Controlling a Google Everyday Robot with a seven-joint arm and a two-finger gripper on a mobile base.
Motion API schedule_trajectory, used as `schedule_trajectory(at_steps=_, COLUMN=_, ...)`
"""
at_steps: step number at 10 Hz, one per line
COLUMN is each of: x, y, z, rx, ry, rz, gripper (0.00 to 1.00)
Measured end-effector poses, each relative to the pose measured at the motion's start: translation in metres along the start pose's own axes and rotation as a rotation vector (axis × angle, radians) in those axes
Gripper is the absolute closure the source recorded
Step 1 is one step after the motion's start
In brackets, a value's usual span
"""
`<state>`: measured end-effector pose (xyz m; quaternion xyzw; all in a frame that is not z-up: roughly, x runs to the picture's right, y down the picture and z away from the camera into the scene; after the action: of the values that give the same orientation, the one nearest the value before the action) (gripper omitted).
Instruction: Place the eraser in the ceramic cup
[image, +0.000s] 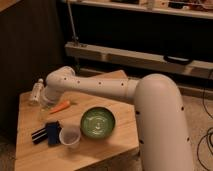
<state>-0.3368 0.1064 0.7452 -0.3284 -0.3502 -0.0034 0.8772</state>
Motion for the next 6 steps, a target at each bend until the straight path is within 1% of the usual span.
schedule_trajectory(at_steps=2, x=-0.007, y=0.003, z=0.009, rx=-0.048, ry=-0.054, rz=-0.068, gripper=0.34)
schedule_trajectory(at_steps=3, x=-0.012, y=0.005, z=0.012, rx=-0.085, ry=-0.091, rz=-0.107, gripper=0.34)
schedule_trajectory(at_steps=4, x=-0.015, y=0.006, z=0.012, rx=-0.108, ry=-0.110, rz=-0.127, gripper=0.34)
schedule_trajectory(at_steps=6, x=-0.025, y=0.006, z=0.013, rx=-0.188, ry=-0.138, rz=-0.173, gripper=0.34)
